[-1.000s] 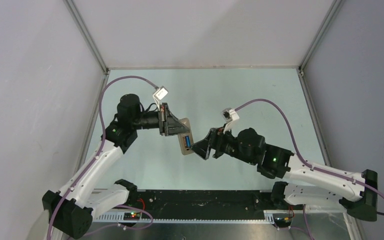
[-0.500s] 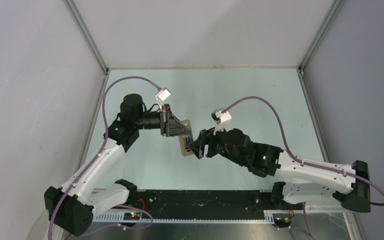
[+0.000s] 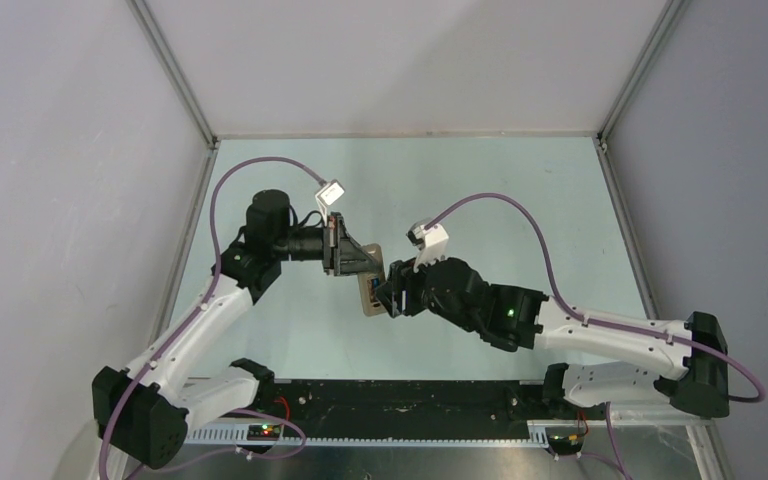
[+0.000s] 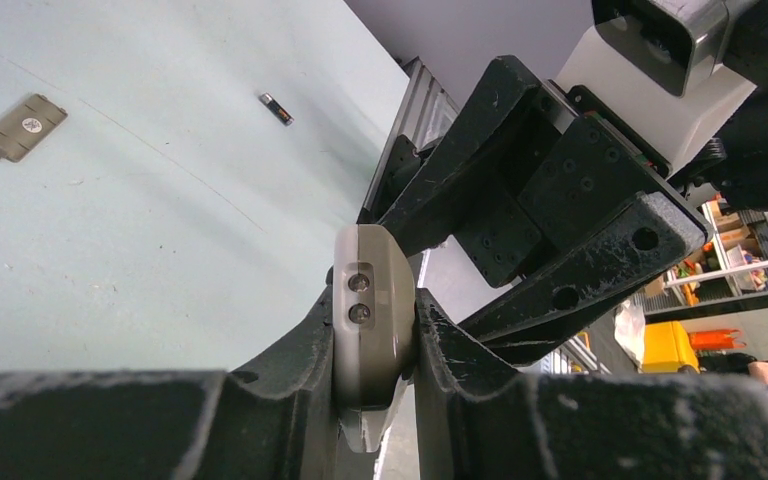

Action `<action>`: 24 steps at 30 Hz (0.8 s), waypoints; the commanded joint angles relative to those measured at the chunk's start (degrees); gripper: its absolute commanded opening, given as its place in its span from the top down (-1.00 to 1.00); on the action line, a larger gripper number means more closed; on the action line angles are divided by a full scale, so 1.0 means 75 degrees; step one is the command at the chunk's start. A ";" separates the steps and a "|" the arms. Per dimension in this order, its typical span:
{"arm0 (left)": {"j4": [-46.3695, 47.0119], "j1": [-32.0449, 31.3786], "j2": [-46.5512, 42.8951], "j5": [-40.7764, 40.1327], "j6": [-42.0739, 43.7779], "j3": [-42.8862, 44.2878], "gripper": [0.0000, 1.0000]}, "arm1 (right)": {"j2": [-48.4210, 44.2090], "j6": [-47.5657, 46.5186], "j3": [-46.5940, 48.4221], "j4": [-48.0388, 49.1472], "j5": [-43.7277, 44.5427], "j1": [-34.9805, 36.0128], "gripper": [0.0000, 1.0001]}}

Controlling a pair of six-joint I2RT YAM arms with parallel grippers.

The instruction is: Load the batteries into the remote control

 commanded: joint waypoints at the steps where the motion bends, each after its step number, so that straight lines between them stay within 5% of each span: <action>1: 0.0150 -0.0022 -0.0049 0.0117 0.0142 0.0076 1.00 | 0.0137 -0.0194 0.0403 0.0089 0.0205 0.0044 -0.15; 5: 0.0137 -0.0032 -0.0022 0.0116 0.0099 0.0097 1.00 | 0.0266 -0.0182 0.0454 -0.0018 0.0205 0.0045 -0.19; 17: 0.0065 -0.0018 0.0035 0.0105 0.0078 0.0137 1.00 | 0.0367 -0.0105 0.0455 -0.0175 0.0101 0.0011 0.29; 20: 0.0045 -0.0021 0.0018 0.0046 0.0085 0.0132 1.00 | 0.0356 -0.0005 0.0456 -0.0146 0.0073 -0.0003 0.25; 24: -0.0041 -0.0011 0.0023 -0.0082 0.0116 0.0146 0.99 | 0.0227 0.0436 0.0456 -0.0260 -0.0049 -0.0148 -0.08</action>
